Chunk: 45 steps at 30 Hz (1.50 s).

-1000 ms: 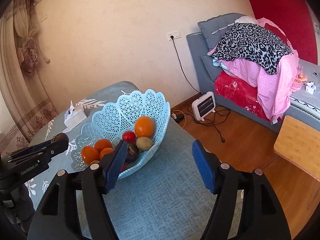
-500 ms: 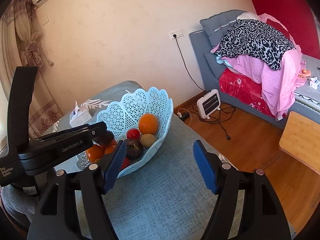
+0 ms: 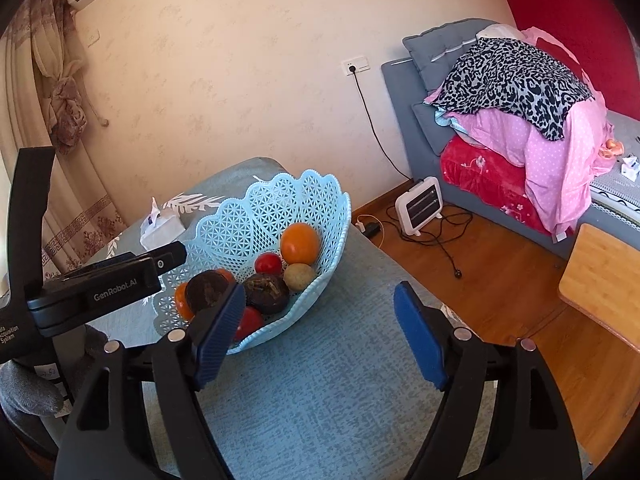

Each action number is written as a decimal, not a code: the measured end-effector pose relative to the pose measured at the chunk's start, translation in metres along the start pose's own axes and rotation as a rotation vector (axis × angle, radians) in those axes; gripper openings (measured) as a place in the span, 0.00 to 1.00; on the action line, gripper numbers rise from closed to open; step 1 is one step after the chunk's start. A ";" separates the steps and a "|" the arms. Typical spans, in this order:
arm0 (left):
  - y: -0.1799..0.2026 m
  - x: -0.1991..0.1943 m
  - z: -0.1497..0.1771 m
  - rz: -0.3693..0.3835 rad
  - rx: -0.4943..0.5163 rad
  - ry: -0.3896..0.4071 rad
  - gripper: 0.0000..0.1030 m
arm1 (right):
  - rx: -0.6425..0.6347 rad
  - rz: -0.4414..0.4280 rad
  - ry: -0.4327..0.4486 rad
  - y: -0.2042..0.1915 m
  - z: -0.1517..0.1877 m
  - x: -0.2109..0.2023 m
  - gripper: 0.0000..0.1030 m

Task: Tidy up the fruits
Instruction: 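Lower the dark brown fruit into the basket and open the left tool, then withdraw both tools from the basket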

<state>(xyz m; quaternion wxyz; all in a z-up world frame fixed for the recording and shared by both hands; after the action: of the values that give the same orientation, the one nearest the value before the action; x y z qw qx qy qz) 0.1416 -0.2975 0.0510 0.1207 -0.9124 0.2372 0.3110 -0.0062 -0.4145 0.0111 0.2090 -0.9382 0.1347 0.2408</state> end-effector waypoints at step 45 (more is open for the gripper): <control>-0.018 -0.069 0.034 -0.203 0.083 0.117 0.95 | -0.218 -0.015 -0.082 -0.045 0.008 -0.014 0.95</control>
<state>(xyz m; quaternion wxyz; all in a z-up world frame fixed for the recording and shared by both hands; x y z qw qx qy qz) 0.0857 -0.2452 0.0691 0.1753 -0.9425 0.1630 0.2331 -0.0050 -0.3696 0.0263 0.1128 -0.9457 0.0921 0.2905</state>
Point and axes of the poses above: each gripper's, at about its wrist camera, not at the fingertips, and x roughly the way its jaws point, y to its right, z to its underside, the point moved 4 cm from there along x, roughly the way its jaws point, and after that the axes turned 1 degree about -x, right-handed, at the moved point
